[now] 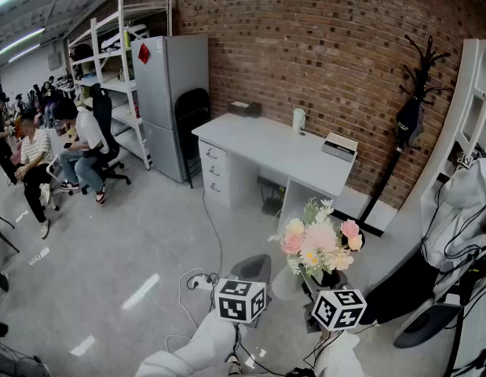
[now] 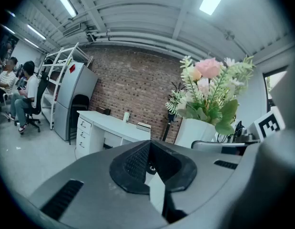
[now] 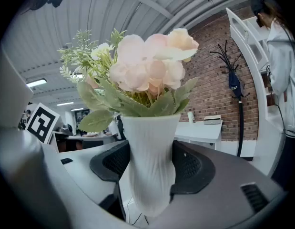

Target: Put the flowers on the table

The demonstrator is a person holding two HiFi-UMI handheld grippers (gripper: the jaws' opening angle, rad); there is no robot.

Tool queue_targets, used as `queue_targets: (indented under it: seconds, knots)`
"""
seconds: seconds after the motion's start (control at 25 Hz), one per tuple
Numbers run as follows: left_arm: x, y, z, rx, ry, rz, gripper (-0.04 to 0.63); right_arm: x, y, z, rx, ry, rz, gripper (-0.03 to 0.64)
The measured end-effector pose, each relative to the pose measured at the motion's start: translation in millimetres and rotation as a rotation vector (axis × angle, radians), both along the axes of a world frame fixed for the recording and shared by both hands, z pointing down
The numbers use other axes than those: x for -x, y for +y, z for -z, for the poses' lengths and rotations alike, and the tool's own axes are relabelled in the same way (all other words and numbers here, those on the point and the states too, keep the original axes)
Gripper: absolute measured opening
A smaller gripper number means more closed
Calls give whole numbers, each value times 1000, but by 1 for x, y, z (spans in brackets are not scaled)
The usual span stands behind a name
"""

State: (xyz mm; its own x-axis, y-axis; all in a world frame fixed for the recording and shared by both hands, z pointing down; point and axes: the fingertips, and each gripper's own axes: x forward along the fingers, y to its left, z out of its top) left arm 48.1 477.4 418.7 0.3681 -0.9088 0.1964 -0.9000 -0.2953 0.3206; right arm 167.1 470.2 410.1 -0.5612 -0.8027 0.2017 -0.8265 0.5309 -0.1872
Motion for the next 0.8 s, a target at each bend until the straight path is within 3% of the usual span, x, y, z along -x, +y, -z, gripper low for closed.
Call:
queue_targets:
  seconds: [0.28,0.56,0.8]
  knots:
    - [1,-18,2,-9,3,-1,6,6,-16,-1,2,3,9,258]
    - [-2,-35,28,29,24,11,6,3,-34,25,49,-1,25,258]
    - [26,-44,-8,20,26,-5,6,31,-41,-11,49,0,20,258]
